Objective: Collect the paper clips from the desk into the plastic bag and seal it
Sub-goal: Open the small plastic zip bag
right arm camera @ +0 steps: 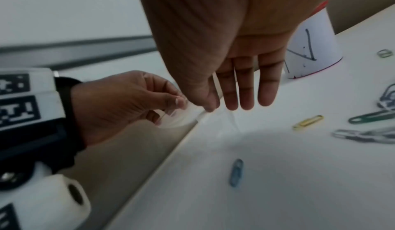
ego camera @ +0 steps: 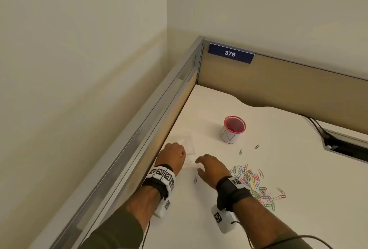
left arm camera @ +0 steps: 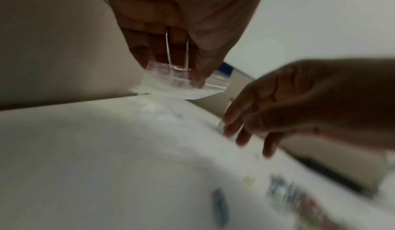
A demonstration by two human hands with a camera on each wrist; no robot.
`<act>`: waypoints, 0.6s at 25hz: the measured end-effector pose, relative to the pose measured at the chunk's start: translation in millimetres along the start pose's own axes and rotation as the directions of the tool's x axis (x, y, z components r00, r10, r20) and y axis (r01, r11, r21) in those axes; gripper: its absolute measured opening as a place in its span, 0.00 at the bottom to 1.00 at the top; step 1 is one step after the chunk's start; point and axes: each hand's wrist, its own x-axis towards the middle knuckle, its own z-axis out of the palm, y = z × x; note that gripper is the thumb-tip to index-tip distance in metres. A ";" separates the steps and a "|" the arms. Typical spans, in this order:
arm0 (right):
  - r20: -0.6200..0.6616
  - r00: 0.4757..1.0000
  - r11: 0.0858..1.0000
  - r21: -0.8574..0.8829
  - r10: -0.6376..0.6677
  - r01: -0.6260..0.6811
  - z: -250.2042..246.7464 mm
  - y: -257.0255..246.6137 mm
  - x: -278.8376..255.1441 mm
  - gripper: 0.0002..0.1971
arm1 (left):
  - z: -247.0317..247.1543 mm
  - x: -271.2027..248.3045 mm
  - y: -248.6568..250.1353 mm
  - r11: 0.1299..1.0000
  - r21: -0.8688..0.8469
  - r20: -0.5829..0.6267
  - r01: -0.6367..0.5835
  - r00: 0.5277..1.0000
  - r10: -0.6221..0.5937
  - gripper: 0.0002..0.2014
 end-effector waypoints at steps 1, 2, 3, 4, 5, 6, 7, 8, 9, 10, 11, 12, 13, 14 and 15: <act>-0.067 0.998 0.997 0.081 0.007 -0.001 -2.7 1.8 -0.4 0.14 | -1.9 2.5 1.4 0.992 -0.123 -0.095 0.005 0.995 -0.017 0.06; -0.119 0.992 0.985 0.173 0.040 -0.019 -9.3 1.9 -2.8 0.12 | -6.8 1.9 6.5 0.968 -0.248 -0.153 0.022 0.986 -0.062 0.03; -0.166 0.985 0.965 0.264 0.043 0.002 -14.7 1.2 -5.9 0.10 | -11.4 0.5 12.4 0.931 -0.364 -0.197 -0.001 0.977 -0.076 0.02; -0.209 0.975 0.935 0.354 0.069 0.010 -23.0 -0.6 -9.8 0.08 | -17.5 -1.6 23.2 0.881 -0.473 -0.219 -0.023 0.971 -0.092 0.02; -0.236 0.969 0.893 0.448 0.075 0.041 -29.9 0.3 -12.3 0.07 | -20.1 -3.7 33.5 0.818 -0.574 -0.197 -0.041 0.976 -0.090 0.02; -0.258 0.962 0.849 0.524 0.085 0.066 -36.5 -1.3 -16.2 0.06 | -22.6 -8.3 45.0 0.763 -0.645 -0.164 -0.040 0.983 -0.087 0.03; -0.279 0.956 0.821 0.563 0.086 0.090 -43.3 0.3 -20.9 0.07 | -22.7 -12.3 56.3 0.726 -0.687 -0.149 -0.039 0.985 -0.089 0.05; -0.294 0.952 0.810 0.578 0.088 0.103 -49.4 2.2 -24.6 0.08 | -21.5 -15.4 63.2 0.699 -0.714 -0.155 -0.038 0.982 -0.104 0.06; -0.304 0.949 0.803 0.584 0.078 0.121 -55.2 6.9 -31.1 0.09 | -20.0 -19.4 71.8 0.663 -0.747 -0.161 -0.038 0.979 -0.125 0.06; -0.318 0.945 0.794 0.592 0.072 0.139 -60.9 12.1 -38.3 0.11 | -18.4 -23.3 79.5 0.617 -0.787 -0.161 -0.027 0.973 -0.163 0.06; -0.337 0.939 0.792 0.591 0.067 0.156 -64.8 16.9 -43.7 0.13 | -15.9 -26.3 85.2 0.585 -0.811 -0.161 -0.016 0.967 -0.197 0.05; -0.366 0.929 0.792 0.584 0.062 0.177 -67.2 22.5 -50.3 0.14 | -11.7 -31.2 92.7 0.588 -0.809 -0.169 -0.007 0.960 -0.221 0.04; -0.384 0.921 0.793 0.579 0.059 0.191 -68.4 26.4 -55.7 0.14 | -7.6 -34.7 98.4 0.621 -0.784 -0.177 0.007 0.956 -0.235 0.04; -0.389 0.920 0.789 0.579 0.046 0.205 -67.6 31.1 -63.0 0.13 | -2.2 -40.3 106.3 0.662 -0.749 -0.187 0.020 0.953 -0.240 0.04; -0.382 0.924 0.788 0.574 0.021 0.220 -66.1 34.7 -69.8 0.13 | 3.0 -46.2 114.6 0.689 -0.724 -0.194 0.033 0.949 -0.250 0.04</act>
